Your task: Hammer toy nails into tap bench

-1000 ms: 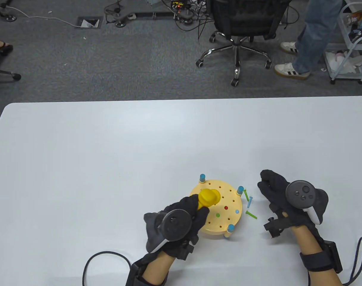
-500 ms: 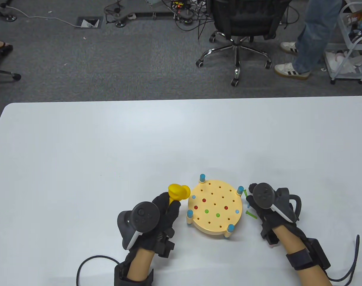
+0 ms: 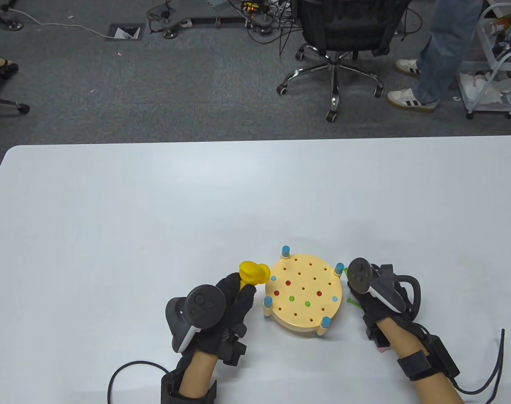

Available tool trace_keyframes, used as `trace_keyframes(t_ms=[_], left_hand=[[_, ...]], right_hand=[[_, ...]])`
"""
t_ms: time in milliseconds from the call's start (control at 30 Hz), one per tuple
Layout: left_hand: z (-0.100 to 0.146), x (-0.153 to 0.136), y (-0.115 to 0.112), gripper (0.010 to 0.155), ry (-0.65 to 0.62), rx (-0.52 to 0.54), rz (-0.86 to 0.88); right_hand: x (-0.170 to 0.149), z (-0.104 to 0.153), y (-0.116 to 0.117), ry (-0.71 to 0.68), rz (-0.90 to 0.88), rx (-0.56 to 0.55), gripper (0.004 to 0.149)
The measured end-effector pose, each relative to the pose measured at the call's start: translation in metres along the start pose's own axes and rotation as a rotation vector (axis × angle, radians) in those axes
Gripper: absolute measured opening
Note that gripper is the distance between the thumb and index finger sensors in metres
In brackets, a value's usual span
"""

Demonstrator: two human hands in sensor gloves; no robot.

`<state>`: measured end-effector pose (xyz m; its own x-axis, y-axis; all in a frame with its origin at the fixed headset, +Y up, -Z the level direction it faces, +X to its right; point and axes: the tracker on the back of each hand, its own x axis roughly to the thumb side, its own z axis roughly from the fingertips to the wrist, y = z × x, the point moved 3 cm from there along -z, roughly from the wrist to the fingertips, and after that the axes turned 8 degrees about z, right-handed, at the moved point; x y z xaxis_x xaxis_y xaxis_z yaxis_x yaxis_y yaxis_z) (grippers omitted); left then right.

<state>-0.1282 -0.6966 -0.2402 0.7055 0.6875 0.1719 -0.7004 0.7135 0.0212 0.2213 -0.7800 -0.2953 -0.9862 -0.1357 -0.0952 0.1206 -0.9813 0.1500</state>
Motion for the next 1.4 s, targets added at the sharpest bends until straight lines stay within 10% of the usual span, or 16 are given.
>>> trace_keyframes(t_ms=[500, 1400], left_hand=[[-0.001, -0.002, 0.000, 0.065, 0.024, -0.012, -0.004], [0.000, 0.001, -0.004, 0.065, -0.007, -0.025, -0.005]], right_hand=[[-0.005, -0.008, 0.001, 0.163, 0.009, 0.239, 0.048], [0.008, -0.007, -0.003, 0.293, 0.237, 0.148, 0.049]])
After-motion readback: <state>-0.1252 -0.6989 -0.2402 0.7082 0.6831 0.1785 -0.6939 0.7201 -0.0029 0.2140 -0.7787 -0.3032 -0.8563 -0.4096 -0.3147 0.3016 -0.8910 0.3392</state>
